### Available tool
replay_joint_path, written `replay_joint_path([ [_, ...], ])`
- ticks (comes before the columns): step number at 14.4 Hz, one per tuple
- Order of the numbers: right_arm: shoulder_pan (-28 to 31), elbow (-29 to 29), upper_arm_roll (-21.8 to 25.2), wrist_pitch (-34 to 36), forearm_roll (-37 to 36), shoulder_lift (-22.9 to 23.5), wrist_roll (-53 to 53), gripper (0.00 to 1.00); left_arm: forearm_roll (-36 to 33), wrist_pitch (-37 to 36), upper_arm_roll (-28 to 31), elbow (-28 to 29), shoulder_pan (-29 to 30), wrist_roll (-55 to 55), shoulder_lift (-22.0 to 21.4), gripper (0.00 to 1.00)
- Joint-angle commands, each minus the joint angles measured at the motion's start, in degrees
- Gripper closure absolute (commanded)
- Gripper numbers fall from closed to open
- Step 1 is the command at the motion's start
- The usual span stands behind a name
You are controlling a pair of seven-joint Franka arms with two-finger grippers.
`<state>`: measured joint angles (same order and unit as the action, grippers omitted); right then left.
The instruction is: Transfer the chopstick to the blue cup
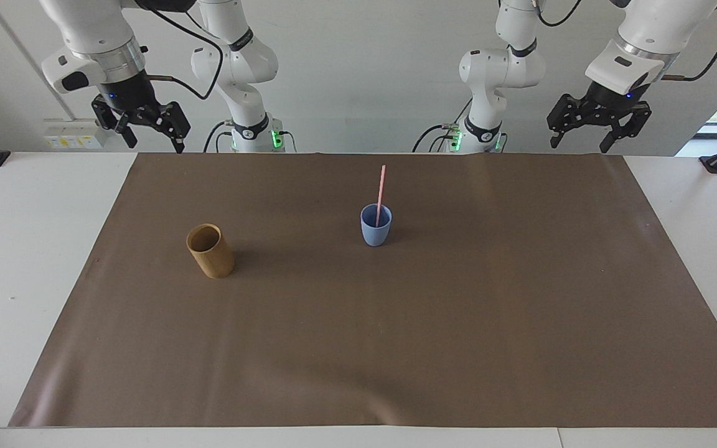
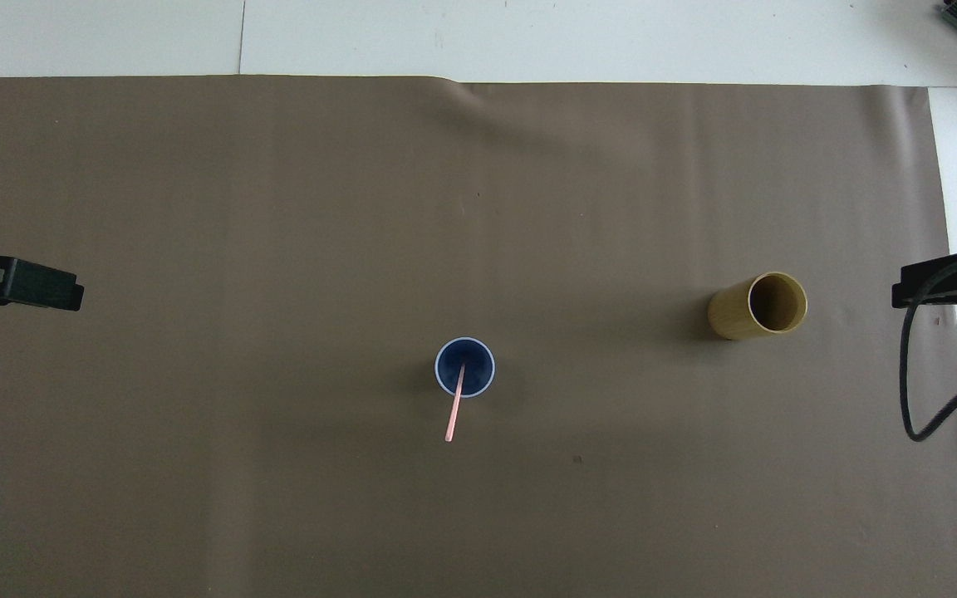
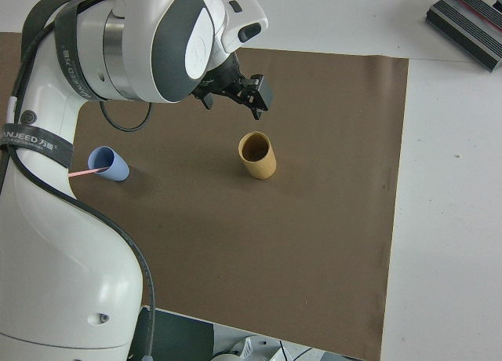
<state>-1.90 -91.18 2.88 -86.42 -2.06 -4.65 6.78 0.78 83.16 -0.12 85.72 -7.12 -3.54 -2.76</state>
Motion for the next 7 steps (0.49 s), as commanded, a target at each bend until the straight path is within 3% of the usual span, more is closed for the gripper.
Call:
replay_joint_path([
  [1, 0.23, -1.8, -0.33, -0.5, -0.66, -1.51, -1.94, 0.0, -0.6, -0.37, -0.4, -0.56, 0.61, -0.33, 0.03, 0.0],
  [7, 0.23, -1.81, -0.33, -0.41, -0.58, -1.59, -3.79, 0.0, -0.6, -0.37, -0.4, -0.56, 0.61, -0.33, 0.03, 0.0],
])
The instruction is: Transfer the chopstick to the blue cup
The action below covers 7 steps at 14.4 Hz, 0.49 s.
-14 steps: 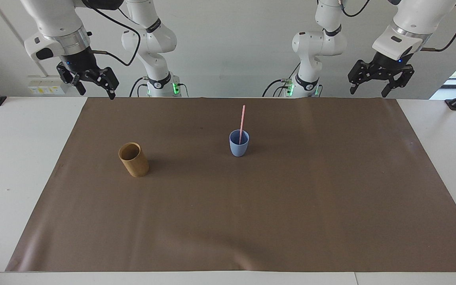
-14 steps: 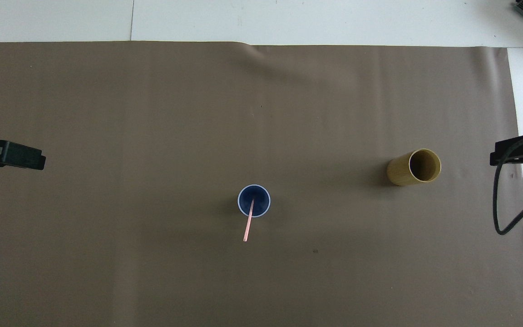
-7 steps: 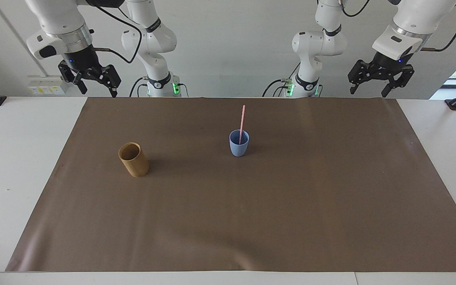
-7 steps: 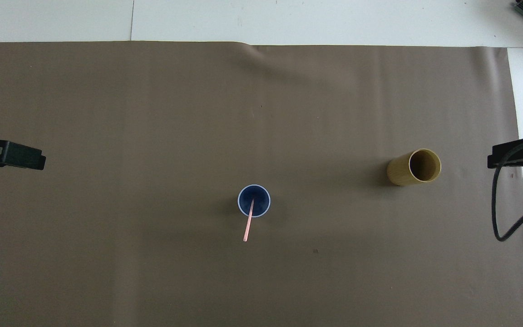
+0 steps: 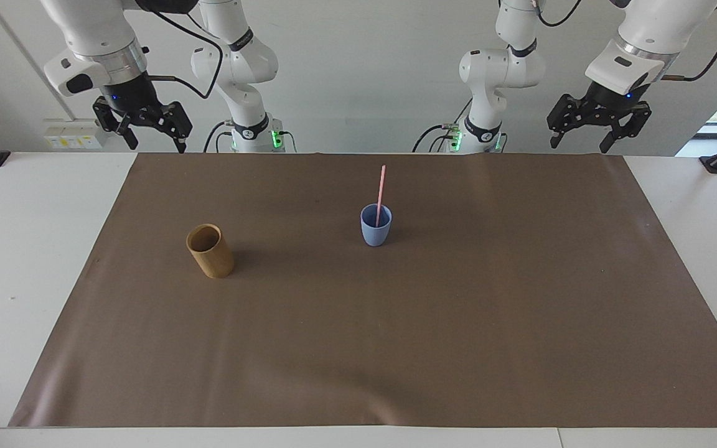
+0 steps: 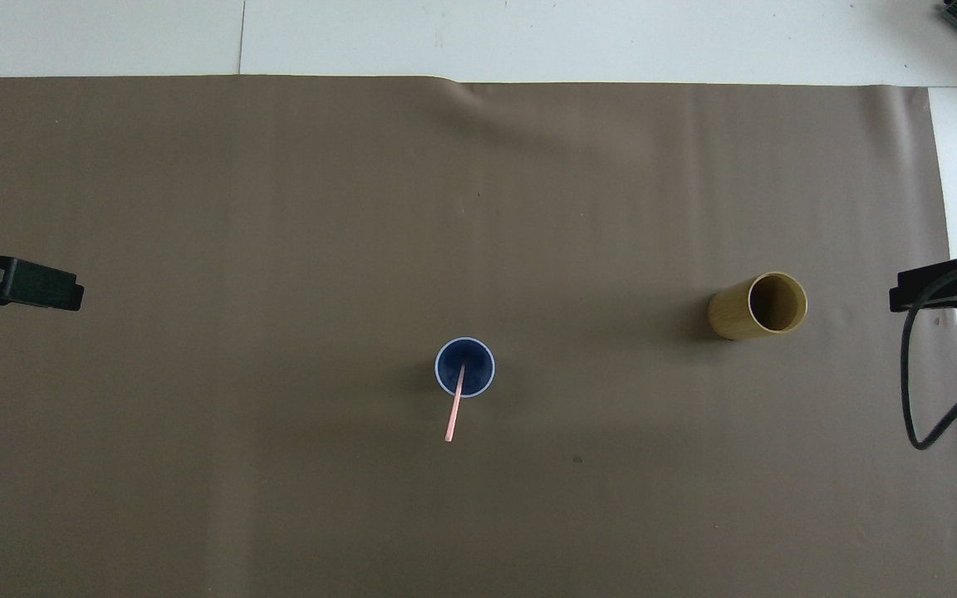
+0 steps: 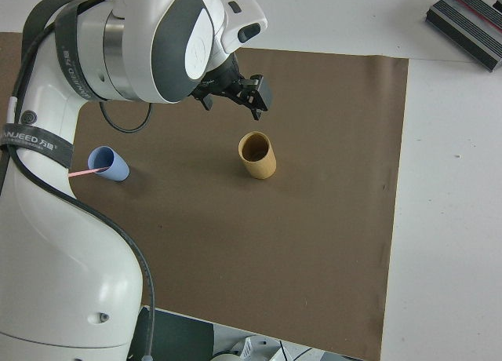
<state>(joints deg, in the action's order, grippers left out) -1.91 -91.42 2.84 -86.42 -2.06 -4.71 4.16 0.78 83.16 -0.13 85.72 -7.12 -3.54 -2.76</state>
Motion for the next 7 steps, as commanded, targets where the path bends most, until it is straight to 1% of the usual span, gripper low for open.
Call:
replay_joint_path([
  [1, 0.24, -1.57, -0.29, -0.5, -0.58, -1.53, -1.0, 0.0, -0.6, -0.37, -0.4, -0.64, 0.61, -0.33, 0.03, 0.0],
  [7, 0.41, -0.34, -0.2, 0.9, -0.14, -0.74, -0.56, 0.0, -0.6, -0.28, -0.4, -0.56, 0.61, -0.33, 0.03, 0.0],
])
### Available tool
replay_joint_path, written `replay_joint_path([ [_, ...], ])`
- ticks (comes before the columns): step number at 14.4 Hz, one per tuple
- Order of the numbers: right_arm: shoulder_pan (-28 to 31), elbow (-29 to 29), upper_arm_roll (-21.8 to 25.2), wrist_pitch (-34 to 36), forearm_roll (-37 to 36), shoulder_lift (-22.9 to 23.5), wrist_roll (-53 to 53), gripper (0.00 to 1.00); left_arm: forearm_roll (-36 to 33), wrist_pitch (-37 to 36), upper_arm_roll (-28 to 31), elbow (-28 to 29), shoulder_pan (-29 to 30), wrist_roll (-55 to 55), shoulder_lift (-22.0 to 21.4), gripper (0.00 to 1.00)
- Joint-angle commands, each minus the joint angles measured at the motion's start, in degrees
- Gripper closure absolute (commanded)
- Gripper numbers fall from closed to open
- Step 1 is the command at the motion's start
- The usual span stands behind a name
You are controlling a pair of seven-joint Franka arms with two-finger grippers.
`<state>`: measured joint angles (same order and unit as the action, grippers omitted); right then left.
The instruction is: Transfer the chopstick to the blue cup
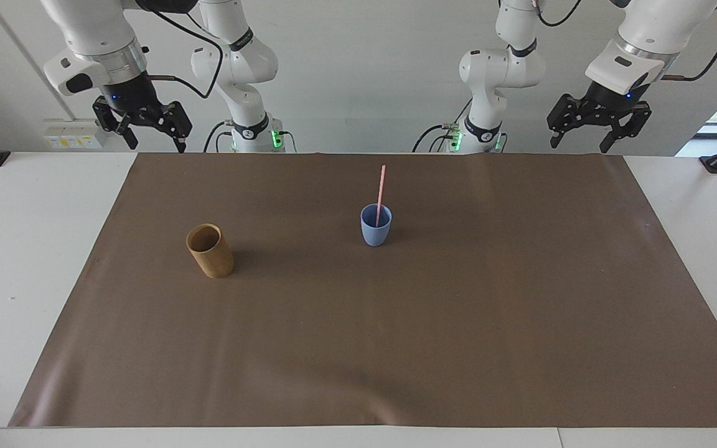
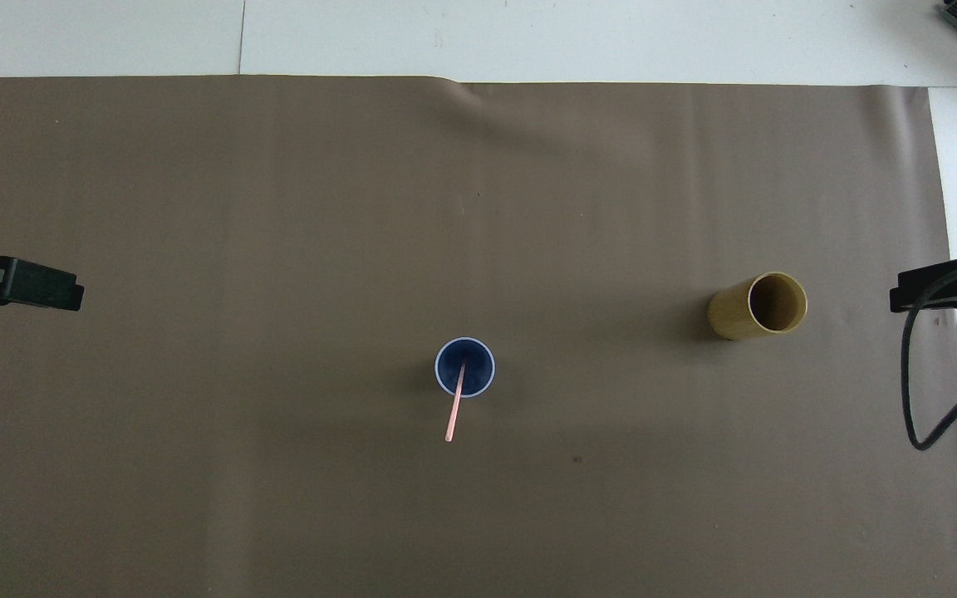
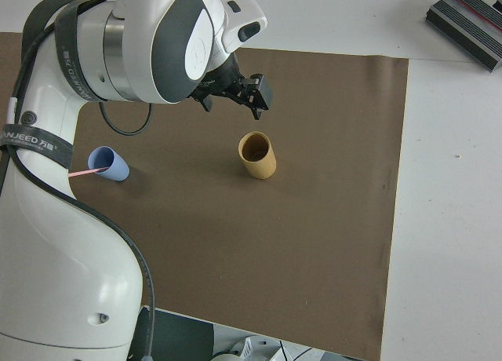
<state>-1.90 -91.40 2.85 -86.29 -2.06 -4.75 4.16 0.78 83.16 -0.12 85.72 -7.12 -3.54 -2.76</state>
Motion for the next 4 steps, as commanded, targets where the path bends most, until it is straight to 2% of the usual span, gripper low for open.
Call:
replay_joint_path([
  [1, 0.41, -0.35, -0.3, 0.86, -0.22, -0.79, -0.47, 0.0, -0.6, -0.37, -0.4, -0.56, 0.61, -0.33, 0.03, 0.0],
  [4, 0.32, -0.53, -0.3, 0.86, -0.22, -0.88, -0.47, 0.0, -0.6, -0.46, -0.4, -0.56, 0.61, -0.16, 0.03, 0.0],
])
